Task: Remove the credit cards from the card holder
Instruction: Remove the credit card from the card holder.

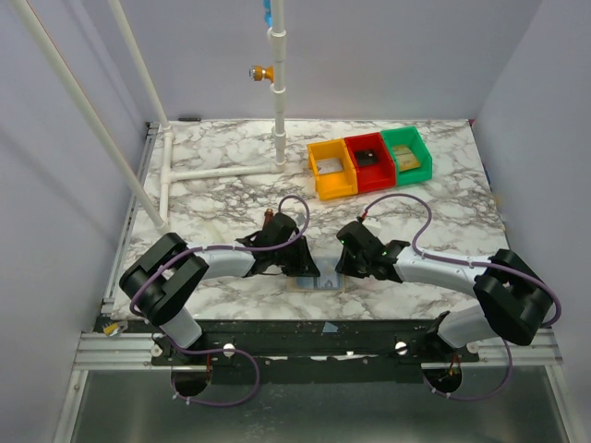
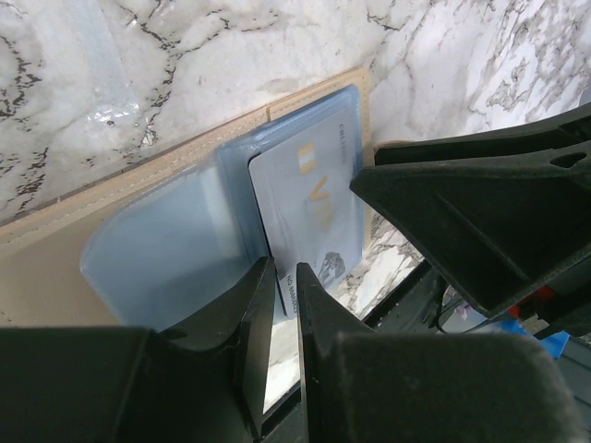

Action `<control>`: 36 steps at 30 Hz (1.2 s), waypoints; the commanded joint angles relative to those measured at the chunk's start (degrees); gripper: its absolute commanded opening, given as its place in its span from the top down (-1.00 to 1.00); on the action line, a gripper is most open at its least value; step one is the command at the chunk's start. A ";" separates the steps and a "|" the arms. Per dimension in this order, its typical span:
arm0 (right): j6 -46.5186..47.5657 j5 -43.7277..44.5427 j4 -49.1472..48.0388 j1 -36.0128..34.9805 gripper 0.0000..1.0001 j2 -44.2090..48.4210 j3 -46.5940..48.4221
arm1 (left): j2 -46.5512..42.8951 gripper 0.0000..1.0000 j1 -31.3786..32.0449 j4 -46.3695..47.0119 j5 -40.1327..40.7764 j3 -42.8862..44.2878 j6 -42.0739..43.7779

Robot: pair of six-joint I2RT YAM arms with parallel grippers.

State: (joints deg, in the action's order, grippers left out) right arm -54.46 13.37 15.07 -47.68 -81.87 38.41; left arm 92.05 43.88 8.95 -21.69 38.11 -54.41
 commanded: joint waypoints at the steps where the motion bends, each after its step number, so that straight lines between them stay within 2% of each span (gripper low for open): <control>1: -0.43 1.93 2.68 -0.40 0.42 -3.73 -2.33 | -1.47 0.66 0.24 4.50 -1.85 0.40 -0.58; 8: -0.40 1.98 2.81 -0.35 0.42 -3.54 -2.38 | -0.50 0.67 0.59 -2.04 2.54 2.50 1.85; 18: -0.53 1.99 2.68 -0.39 0.42 -3.28 -2.02 | 2.57 0.66 5.78 -18.92 17.05 11.40 7.34; 27: -0.53 1.79 2.26 -0.37 0.42 -3.17 -2.62 | 1.01 0.59 6.57 -22.62 24.22 10.99 7.15; 36: -0.66 1.75 2.00 -0.41 0.43 -2.83 -2.81 | 2.11 0.54 7.87 -22.02 23.41 11.97 7.63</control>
State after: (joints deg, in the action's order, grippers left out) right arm -54.61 13.34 14.48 -47.68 -81.97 38.35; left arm 93.58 50.76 -10.79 -0.30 49.06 -47.90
